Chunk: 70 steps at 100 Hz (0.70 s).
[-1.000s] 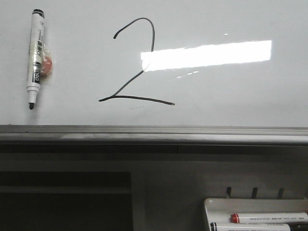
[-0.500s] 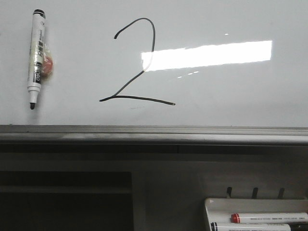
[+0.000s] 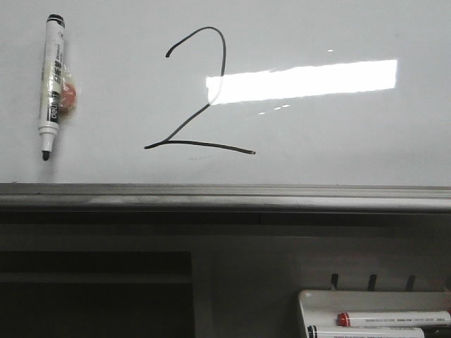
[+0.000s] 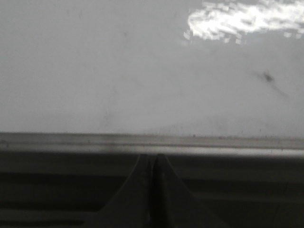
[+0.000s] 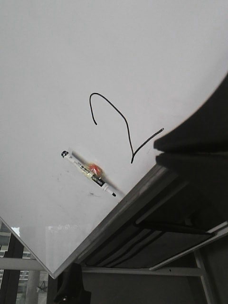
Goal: Write number 2 on whiteboard
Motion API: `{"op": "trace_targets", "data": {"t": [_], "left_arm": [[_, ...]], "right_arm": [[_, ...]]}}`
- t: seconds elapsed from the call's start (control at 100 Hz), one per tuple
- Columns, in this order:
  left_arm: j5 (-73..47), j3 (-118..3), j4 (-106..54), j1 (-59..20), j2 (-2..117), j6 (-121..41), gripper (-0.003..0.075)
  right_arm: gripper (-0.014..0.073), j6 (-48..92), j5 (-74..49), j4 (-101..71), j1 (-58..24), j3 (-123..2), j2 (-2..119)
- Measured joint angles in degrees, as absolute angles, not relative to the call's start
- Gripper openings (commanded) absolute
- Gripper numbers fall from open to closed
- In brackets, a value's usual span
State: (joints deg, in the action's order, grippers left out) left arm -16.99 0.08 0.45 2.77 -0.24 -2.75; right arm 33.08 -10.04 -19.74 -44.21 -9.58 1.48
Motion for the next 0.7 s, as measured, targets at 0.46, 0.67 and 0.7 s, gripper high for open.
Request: {"op": "trace_targets", "data": {"t": [0.46,0.67,0.7], "left_arm": [[-18.64,0.08,0.75,2.77,-0.24,-2.75,-0.0020],[-18.64,0.08,0.75,2.77,-0.24,-2.75,-0.0020],[-18.64,0.08,0.75,2.77,-0.24,-2.75,-0.0020]], "right_arm": [[-0.0060,33.08,-10.04,-19.74,-44.21,-9.58,1.48],[-0.0060,33.08,-10.04,-19.74,-44.21,-9.58,1.48],[-0.0060,33.08,-10.04,-19.74,-44.21,-9.58,1.48]]}}
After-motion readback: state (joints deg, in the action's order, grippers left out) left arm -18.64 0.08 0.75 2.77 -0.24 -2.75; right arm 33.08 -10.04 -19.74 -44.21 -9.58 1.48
